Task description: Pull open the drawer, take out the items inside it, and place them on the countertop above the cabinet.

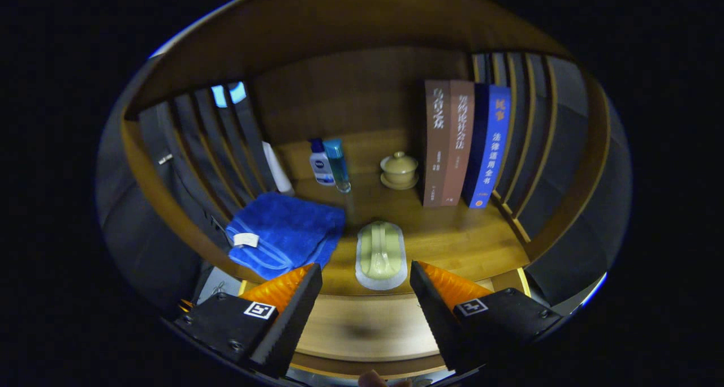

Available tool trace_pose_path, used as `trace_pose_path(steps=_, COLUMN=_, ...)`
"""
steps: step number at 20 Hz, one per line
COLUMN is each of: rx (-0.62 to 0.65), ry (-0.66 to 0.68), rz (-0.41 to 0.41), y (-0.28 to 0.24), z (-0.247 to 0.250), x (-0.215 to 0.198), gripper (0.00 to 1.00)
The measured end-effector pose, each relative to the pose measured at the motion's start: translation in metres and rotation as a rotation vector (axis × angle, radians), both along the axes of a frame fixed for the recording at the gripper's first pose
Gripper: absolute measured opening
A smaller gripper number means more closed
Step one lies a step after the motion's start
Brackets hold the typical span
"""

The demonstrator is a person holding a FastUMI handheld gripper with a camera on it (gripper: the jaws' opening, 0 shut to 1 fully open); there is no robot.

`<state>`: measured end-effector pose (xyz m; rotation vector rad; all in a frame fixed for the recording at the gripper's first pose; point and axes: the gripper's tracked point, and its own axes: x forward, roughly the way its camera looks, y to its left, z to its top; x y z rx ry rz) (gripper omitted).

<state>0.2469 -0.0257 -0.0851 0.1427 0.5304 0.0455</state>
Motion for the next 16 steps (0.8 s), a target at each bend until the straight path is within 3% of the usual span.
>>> trace_pose_path(steps=7, rx=0.035, ry=-0.407, rz=0.013, y=-0.007, z=0.083, x=-0.084, gripper=0.99)
trace_pose_path(steps=11, rx=0.068, ry=-0.525, rz=0.04, y=0.003, z=0.089, x=-0.127, gripper=0.99)
trace_pose_path(steps=16, rx=-0.048, ry=-0.622, rz=0.029, y=0.005, z=0.081, x=-0.177, gripper=0.99)
